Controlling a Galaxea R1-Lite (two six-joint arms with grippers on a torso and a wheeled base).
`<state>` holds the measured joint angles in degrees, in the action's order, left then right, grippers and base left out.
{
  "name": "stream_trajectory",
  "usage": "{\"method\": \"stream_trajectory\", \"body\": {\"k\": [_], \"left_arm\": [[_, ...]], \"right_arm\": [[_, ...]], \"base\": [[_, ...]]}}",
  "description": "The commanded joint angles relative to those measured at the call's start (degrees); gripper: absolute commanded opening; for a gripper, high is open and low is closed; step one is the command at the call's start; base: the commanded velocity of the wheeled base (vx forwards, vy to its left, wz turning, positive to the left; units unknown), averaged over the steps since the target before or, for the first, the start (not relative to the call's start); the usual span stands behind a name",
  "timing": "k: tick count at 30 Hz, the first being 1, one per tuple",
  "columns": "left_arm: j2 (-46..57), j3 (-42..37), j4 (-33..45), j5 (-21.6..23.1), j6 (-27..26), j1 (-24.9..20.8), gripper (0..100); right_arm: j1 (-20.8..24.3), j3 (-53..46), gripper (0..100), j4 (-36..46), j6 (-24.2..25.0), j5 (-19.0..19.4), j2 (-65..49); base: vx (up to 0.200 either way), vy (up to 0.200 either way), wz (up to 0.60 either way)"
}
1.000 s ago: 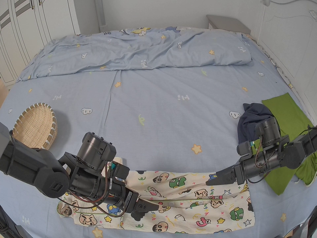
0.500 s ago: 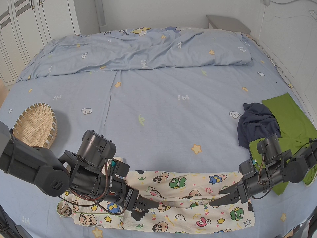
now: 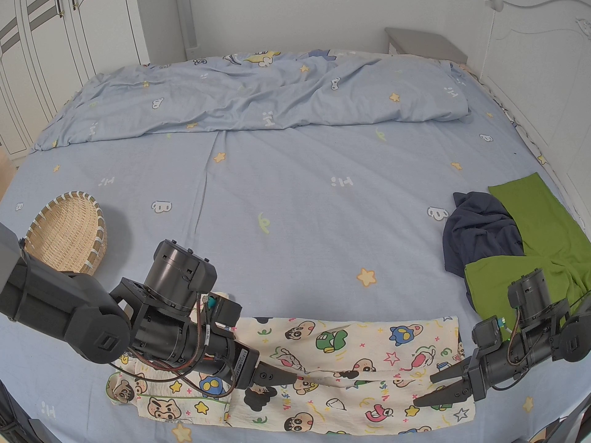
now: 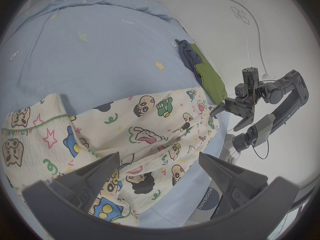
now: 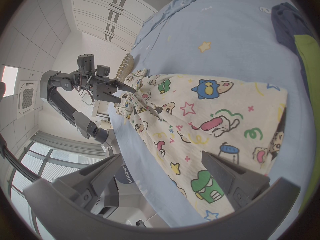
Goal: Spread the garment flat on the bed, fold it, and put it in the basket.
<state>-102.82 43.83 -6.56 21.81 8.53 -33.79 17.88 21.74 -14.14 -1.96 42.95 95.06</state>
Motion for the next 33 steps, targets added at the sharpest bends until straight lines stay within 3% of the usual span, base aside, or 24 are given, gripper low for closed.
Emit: {"method": "stream_trajectory", "body": {"k": [1,9,12,21,28,33], "left_arm": [[0.16,0.38,-0.12,-0.01,0.08,0.04,100],[1.74,3.46,-2.76,0.16,4.56,5.49,100],[3.5,3.64,-6.89,0.69,8.08,10.5,100],[3.32,6.18,-5.57,1.13,7.73,20.61,100],[2.71,5.66,-1.88,1.13,6.41,23.77,100],[5.61,3.99,1.37,0.78,3.95,27.73,100]], "right_arm": [[-1.71,-1.96,100,-1.5,-0.23,0.12,-1.2],[-1.8,-1.35,100,-2.56,0.47,0.47,-5.94],[-3.03,-2.05,100,-2.47,0.38,0.12,-5.94],[-7.86,-4.25,100,-3.09,-0.32,0.56,-1.02],[-7.07,-2.93,100,-3.88,0.2,0.73,-1.99],[-2.24,3.14,100,-2.12,3.98,0.12,-5.06]], "base": [[0.0,0.0,0.0],[0.0,0.0,0.0],[0.0,0.0,0.0],[0.0,0.0,0.0],[0.0,0.0,0.0],[0.0,0.0,0.0]]}}
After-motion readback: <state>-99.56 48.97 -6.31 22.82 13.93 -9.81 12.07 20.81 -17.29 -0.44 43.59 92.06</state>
